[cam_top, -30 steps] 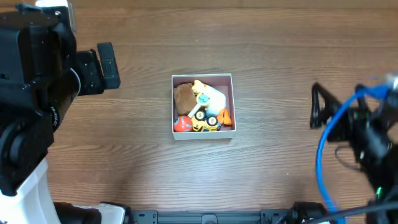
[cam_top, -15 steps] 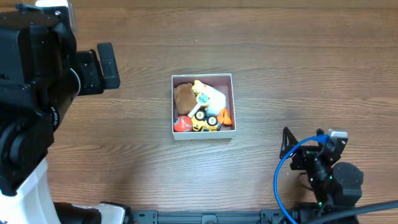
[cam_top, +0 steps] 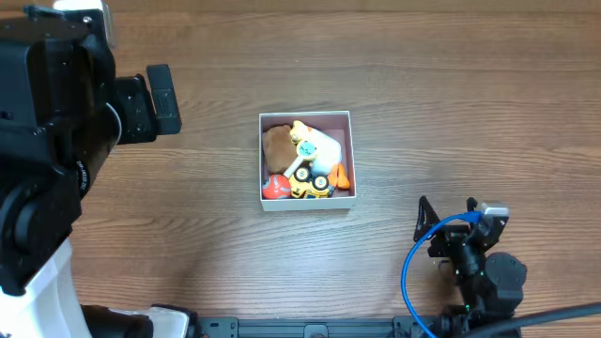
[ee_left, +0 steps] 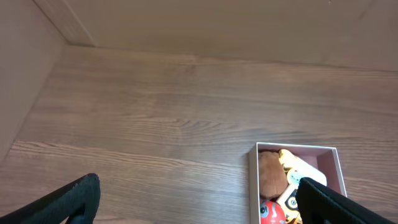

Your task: Pack container

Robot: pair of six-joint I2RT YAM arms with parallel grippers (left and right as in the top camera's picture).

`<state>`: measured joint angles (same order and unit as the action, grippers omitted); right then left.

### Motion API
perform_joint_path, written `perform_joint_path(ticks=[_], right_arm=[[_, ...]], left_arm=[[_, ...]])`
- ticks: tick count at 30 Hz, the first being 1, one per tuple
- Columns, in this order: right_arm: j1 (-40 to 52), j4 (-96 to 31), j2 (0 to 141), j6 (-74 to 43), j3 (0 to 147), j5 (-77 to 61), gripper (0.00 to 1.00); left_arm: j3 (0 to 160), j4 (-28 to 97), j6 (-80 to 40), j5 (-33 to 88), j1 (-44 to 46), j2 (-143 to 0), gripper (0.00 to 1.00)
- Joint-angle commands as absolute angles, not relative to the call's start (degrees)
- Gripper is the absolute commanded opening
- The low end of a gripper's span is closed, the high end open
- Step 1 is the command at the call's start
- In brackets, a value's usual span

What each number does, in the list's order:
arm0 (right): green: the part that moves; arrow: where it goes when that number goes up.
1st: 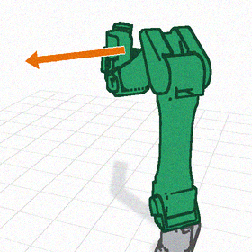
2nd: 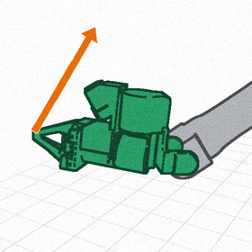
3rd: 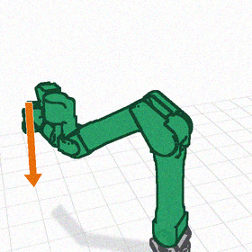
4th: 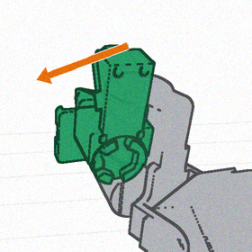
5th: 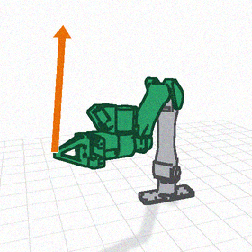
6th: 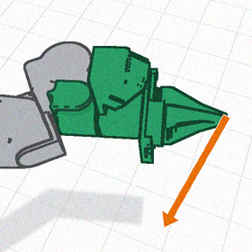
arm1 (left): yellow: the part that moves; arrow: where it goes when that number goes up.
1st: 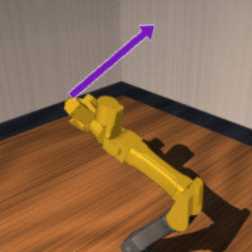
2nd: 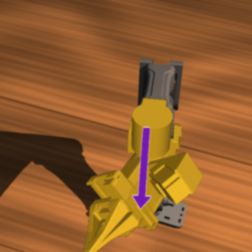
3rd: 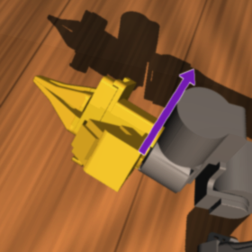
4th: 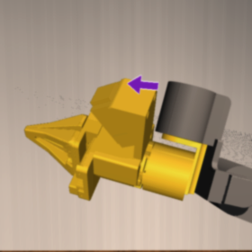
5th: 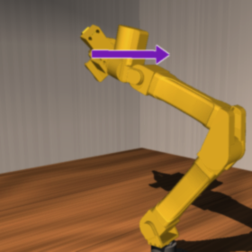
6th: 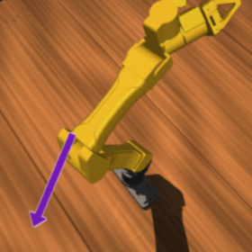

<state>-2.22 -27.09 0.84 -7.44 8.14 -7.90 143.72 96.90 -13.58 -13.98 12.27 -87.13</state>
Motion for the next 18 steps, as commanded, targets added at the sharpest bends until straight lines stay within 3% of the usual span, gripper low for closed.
perform_joint_path(ticks=[1,18], right_arm=[[-2.26,-26.65,0.16,-7.25,7.66,-7.55,1.0],[-2.26,-26.65,0.16,-7.22,7.66,-7.53,1.0]], left_arm=[[143.74,96.77,-13.3,-14.55,12.01,-86.87,1.0],[143.46,96.38,-12.93,-15.27,12.01,-86.87,1.0]])
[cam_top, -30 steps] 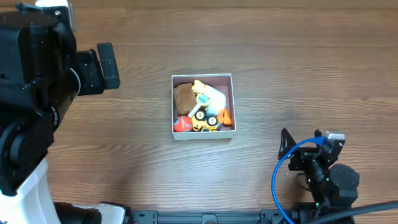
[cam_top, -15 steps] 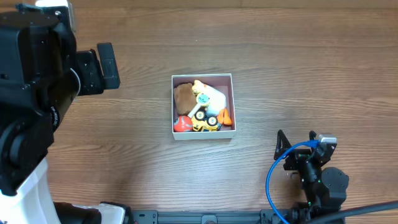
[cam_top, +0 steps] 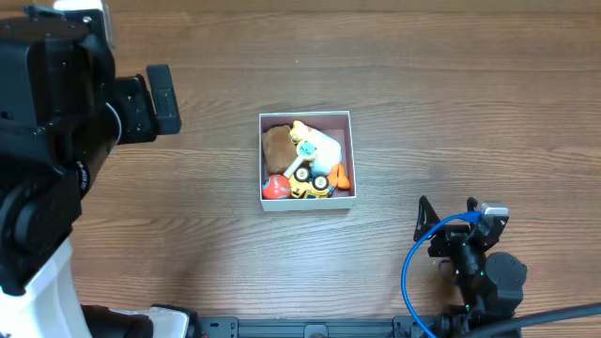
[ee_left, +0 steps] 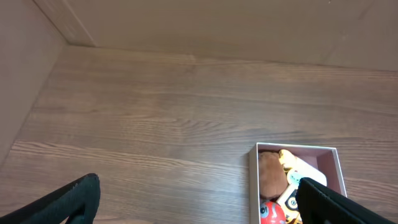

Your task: Pack container

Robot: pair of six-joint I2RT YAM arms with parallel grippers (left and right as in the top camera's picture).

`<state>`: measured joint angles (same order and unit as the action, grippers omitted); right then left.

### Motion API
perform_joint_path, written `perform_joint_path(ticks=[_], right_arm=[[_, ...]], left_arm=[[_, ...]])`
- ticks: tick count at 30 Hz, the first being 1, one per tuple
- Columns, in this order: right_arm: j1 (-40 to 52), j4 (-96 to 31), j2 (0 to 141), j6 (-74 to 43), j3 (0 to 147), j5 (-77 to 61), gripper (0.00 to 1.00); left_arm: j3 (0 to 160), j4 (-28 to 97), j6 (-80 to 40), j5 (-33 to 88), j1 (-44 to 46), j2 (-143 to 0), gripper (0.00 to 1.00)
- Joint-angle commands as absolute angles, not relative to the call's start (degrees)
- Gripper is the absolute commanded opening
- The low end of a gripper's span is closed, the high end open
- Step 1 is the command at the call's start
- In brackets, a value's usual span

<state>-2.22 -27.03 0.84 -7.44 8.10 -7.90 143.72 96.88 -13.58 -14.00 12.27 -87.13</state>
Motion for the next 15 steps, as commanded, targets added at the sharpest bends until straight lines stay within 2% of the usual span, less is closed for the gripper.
perform_joint_path(ticks=[1,6,11,15], right_arm=[[-2.26,-26.65,0.16,-7.22,7.66,-7.53,1.0],[-2.26,-26.65,0.16,-7.25,7.66,-7.53,1.0],[-2.26,-26.65,0.16,-7.22,7.66,-7.55,1.0],[-2.26,-26.65,0.16,-7.25,7.66,-7.55,1.0]], left_arm=[[143.17,94.96,-12.69,-16.53,12.01,-86.54,1.0],[130.61,80.95,-12.91,-16.47,8.8,-79.92,1.0],[98.7,59.48,-12.93,-12.03,1.98,-65.17,1.0],[73.32,43.46,-12.91,-11.77,-0.14,-52.1,1.0]])
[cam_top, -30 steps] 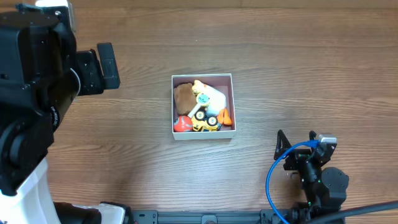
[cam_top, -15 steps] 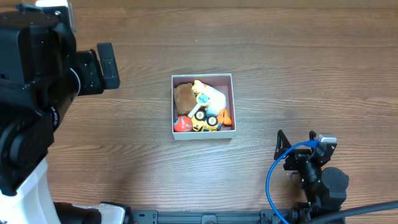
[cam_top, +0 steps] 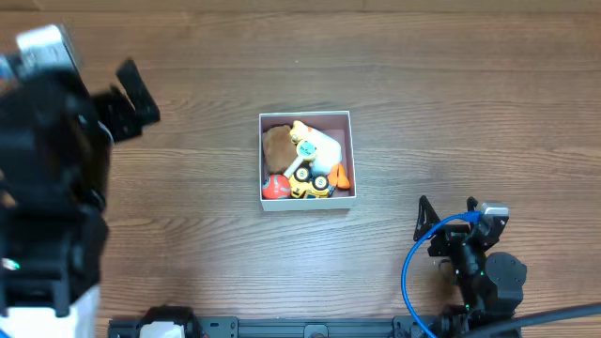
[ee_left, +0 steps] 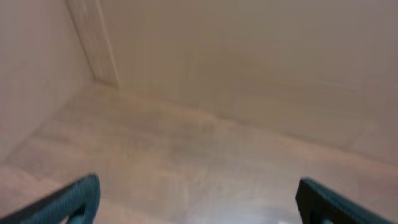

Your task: Pack container

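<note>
A white box [cam_top: 351, 150] with a pink inside stands mid-table, holding a brown plush [cam_top: 275, 144], a white and yellow toy [cam_top: 317, 143], a red ball [cam_top: 273, 187] and a yellow truck [cam_top: 311, 186]. My left gripper [cam_top: 131, 92] is far to the left of the box, blurred in motion. In the left wrist view the left gripper [ee_left: 199, 198] is open with nothing between its fingers, and the box is out of view. My right gripper [cam_top: 423, 219] rests near the front right, fingers together.
A blue cable [cam_top: 413, 263] loops by the right arm's base at the front edge. The left wrist view shows bare wooden table [ee_left: 186, 155] and a wall corner [ee_left: 93, 43] behind it.
My left arm has shifted left and its wrist view has tilted up: the box no longer shows there and the picture is blurred. The box, its contents and the right arm are unchanged.
At both earlier moments my left gripper hung open to the left of the filled box, with the box's corner in its wrist view. Now the left arm is moving away to the left. The right arm stayed parked throughout.
</note>
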Robot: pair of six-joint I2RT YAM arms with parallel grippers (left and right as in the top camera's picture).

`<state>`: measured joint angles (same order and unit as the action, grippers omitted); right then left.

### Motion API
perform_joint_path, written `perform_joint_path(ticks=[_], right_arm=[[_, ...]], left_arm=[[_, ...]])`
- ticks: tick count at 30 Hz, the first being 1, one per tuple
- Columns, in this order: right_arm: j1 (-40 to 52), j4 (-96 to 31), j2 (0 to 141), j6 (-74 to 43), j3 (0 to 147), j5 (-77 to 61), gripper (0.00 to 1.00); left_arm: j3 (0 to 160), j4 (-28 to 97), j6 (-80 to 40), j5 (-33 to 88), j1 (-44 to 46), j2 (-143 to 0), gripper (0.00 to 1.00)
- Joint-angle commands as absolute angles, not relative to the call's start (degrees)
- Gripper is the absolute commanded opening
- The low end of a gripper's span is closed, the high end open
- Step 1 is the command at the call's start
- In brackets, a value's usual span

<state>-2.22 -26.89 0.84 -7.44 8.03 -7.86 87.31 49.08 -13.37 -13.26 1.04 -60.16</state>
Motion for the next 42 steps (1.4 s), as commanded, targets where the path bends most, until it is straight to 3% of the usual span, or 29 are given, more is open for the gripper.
perform_joint_path(ticks=[1,9,19,42], right_arm=[[-2.26,-26.65,0.16,-7.22,7.66,-7.55,1.0],[-2.26,-26.68,0.16,-7.22,7.66,-7.53,1.0],[-2.26,-26.68,0.16,-7.22,7.66,-7.53,1.0],[-2.26,-26.65,0.16,-7.22,7.66,-7.55,1.0]], left_arm=[[66.15,39.35,-12.88,-11.79,-0.14,-48.03,1.0],[27.9,21.39,-14.2,-11.99,-2.17,-20.49,1.0],[8.62,14.2,-15.9,-11.99,-3.11,-3.11,1.0],[2.85,9.37,-16.32,-11.79,-3.09,-0.25,1.0]])
